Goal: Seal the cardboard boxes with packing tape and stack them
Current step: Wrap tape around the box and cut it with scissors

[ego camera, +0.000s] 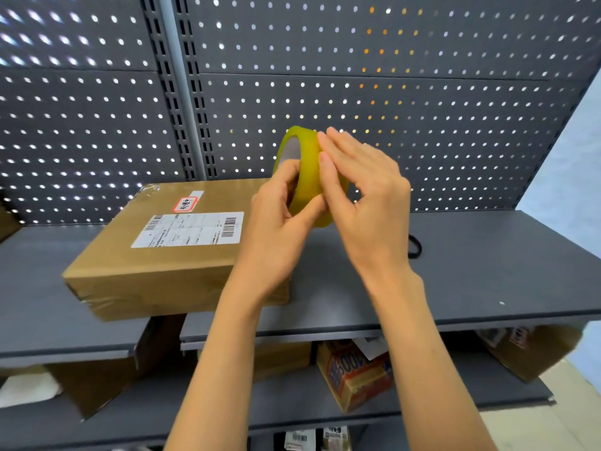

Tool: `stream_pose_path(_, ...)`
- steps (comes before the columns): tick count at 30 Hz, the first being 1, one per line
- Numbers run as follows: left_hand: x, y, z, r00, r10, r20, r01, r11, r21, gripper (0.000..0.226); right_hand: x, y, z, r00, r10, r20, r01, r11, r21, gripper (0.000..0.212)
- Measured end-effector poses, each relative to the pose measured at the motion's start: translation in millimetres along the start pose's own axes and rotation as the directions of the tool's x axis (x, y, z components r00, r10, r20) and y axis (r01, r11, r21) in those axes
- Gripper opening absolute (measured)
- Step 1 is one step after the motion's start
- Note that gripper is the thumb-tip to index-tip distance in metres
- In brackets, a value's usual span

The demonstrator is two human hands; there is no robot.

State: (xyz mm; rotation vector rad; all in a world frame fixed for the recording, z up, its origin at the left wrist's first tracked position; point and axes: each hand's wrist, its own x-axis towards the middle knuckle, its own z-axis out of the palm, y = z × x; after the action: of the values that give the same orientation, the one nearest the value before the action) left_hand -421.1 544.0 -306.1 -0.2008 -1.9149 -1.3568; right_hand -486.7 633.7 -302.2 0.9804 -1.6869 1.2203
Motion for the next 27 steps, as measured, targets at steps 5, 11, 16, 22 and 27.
stream_pose_path(5,-10.1,-0.4,5.7,0.999,0.032,-0.029,-0.031,0.999,0.045,0.009,-13.5,-3.3,-3.0,1.000,0.016,0.012,-0.016,1.000,-0.007,0.035)
stream_pose_path(11,-12.4,3.2,6.0,0.994,0.052,-0.095,-0.040,0.991,0.128,0.014,-25.6,-19.0,-3.6,0.991,0.097,0.096,-0.105,0.991,0.088,0.041)
stream_pose_path(16,-13.8,8.8,-6.6,0.972,0.030,0.235,-0.073,0.981,0.177,0.054,-7.3,-17.9,-14.7,0.943,0.290,0.165,-0.333,0.856,0.395,0.031)
stream_pose_path(22,-18.7,2.4,-4.8,0.990,0.068,0.122,-0.104,0.944,0.313,0.055,-11.0,-25.2,-7.0,0.980,0.175,0.095,-0.193,0.952,0.238,0.031)
stream_pose_path(27,-16.8,-1.8,-5.3,0.997,0.054,0.051,-0.065,0.965,0.255,0.056,-19.9,-31.2,2.1,0.990,0.092,0.103,-0.111,0.972,0.205,0.036)
